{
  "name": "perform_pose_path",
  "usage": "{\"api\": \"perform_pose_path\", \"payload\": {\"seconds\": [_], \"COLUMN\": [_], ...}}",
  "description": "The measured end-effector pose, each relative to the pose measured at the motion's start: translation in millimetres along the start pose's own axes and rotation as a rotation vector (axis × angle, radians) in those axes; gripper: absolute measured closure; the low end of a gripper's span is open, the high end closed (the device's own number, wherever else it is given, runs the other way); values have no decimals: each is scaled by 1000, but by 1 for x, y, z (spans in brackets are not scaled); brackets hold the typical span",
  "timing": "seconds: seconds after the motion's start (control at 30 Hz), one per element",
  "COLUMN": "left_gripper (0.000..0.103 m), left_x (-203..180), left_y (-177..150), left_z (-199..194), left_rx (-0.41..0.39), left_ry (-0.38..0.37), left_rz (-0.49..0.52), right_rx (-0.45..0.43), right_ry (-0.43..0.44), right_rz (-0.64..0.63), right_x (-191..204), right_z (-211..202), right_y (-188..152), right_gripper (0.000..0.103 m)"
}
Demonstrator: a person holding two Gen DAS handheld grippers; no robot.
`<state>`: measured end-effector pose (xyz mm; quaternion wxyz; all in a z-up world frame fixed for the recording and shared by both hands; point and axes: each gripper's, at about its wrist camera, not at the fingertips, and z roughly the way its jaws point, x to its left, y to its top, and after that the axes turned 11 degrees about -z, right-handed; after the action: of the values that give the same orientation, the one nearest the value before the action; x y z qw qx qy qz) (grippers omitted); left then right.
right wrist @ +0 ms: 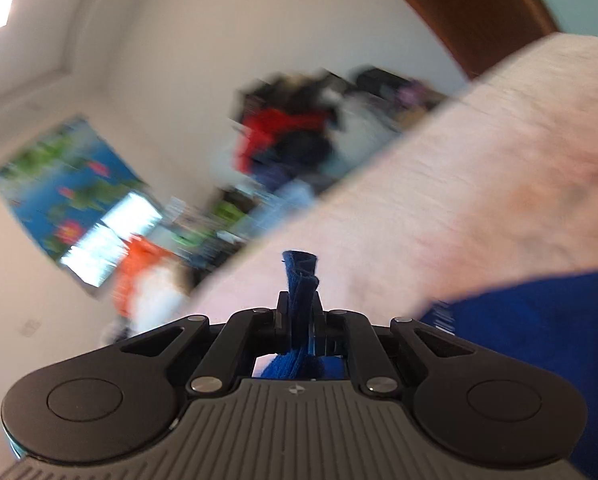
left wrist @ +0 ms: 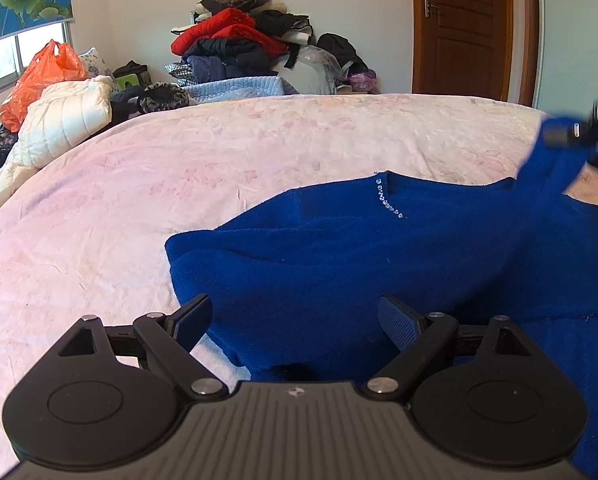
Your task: Fold small clothes
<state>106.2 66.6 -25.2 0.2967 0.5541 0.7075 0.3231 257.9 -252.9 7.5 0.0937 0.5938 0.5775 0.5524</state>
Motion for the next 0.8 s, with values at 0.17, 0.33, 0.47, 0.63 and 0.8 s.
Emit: {"api": "perform_pose_path", "payload": {"seconds": [0.17, 0.33, 0.47, 0.63, 0.8], "left_gripper": [12, 12, 12, 12, 12], "left_x": [-2, -5, -10, -14, -18], "left_y": [0, 1, -2, -2, -1], "left_z": [2, 1, 2, 2, -1], "left_rx": [12, 10, 16, 20, 15], "left_ry": [-2, -12, -19, -12, -17], "left_rz": [4, 7, 22, 40, 43], "right_rx": [-23, -83, 27, 9, -24], "right_ry": [39, 53, -62, -77, -73], "right_rz": [84, 26, 65, 111, 57], "right_x": [-22, -21, -45, -58, -54], "right_z": [-8, -23, -12, -18, -27], "right_y": [-11, 1, -16, -28, -22], "right_gripper": [90, 90, 90, 87, 92]}}
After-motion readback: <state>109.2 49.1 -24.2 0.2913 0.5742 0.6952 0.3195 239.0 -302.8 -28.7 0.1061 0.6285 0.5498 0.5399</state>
